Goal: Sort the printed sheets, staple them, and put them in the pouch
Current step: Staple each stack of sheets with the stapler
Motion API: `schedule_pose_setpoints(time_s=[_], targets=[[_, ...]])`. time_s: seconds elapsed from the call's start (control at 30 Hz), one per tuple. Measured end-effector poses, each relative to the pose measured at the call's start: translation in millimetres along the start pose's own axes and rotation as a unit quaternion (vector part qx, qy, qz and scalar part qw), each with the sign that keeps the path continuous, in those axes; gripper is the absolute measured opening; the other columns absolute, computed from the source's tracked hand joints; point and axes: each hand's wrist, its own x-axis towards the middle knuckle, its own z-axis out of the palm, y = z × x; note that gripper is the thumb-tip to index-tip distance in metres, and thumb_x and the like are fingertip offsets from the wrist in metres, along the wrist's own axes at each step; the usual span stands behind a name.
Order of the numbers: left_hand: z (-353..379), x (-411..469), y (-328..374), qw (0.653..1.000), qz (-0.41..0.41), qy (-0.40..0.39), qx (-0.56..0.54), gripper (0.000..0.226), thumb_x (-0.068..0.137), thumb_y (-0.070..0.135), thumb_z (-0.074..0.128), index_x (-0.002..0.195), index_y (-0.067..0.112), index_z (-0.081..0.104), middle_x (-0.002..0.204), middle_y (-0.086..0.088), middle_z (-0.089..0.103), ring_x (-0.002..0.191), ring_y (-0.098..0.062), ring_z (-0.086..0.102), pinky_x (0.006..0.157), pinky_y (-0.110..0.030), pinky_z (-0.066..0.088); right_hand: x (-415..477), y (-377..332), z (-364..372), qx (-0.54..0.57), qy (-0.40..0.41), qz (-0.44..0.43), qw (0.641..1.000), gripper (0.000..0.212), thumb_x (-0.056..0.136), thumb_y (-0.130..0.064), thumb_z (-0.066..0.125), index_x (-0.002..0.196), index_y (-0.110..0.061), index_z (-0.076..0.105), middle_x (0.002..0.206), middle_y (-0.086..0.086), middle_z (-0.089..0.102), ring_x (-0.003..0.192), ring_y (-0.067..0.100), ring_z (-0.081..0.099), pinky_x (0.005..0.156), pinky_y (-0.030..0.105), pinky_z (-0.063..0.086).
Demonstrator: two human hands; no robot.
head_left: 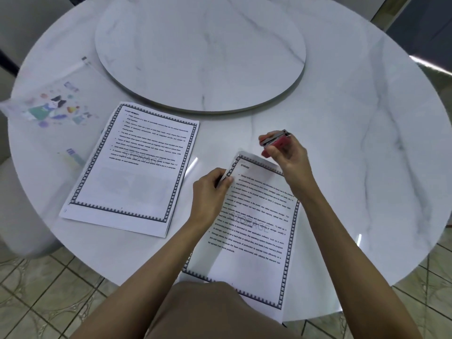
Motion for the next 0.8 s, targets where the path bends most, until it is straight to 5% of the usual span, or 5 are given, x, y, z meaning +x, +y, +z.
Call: schedule_pose_setpoints(time_s=[0.37,0.6,0.7,0.8], targets=[[26.0,22.5,-5.8,0.991,-0.111,0.017,-0.073,0.018,0.093,0.019,0.052,0.077,0.013,0.056,0.069,0.005,0.056,0.064,-0.010,0.049,0.059,-0.019,0.039,-28.0,14.6,-23.7,-0.027,0.094,0.043,0.994,0.017,0.087,-0.008,0.060,0.099,-0.019,0.058,0.101,0.000,0.065,0.089,0.016,0.064,0.081,0.023,0.052],[53.4,28.6,11.7,0.997,-0.038,-0.066,-0.032,0.029,0.093,0.017,0.052,0.122,0.011,0.054,0.107,0.001,0.063,0.095,-0.013,0.058,0.085,-0.021,0.045,-62.3,52.7,-28.7,-0.096,0.128,0.149,0.976,0.018,0.086,-0.013,0.063,0.102,-0.015,0.055,0.097,0.002,0.063,0.080,0.015,0.063,0.071,0.017,0.053],[44.9,29.8,4.1,0.997,-0.026,-0.073,0.011,0.038,0.092,0.013,0.053,0.129,0.009,0.049,0.115,-0.002,0.061,0.100,-0.015,0.057,0.093,-0.025,0.045,-67.4,54.3,-35.6,-0.109,0.141,0.161,0.971,0.019,0.086,-0.011,0.062,0.104,-0.013,0.055,0.092,0.001,0.060,0.071,0.000,0.060,0.056,0.002,0.042],[32.6,25.1,-8.5,0.996,-0.020,-0.070,0.044,0.040,0.091,0.011,0.054,0.130,0.009,0.049,0.122,-0.008,0.060,0.108,-0.018,0.056,0.094,-0.024,0.043,-69.0,51.6,-42.6,-0.112,0.141,0.159,0.971,0.024,0.086,-0.013,0.063,0.109,-0.013,0.056,0.094,0.000,0.060,0.074,0.005,0.063,0.057,0.005,0.044]])
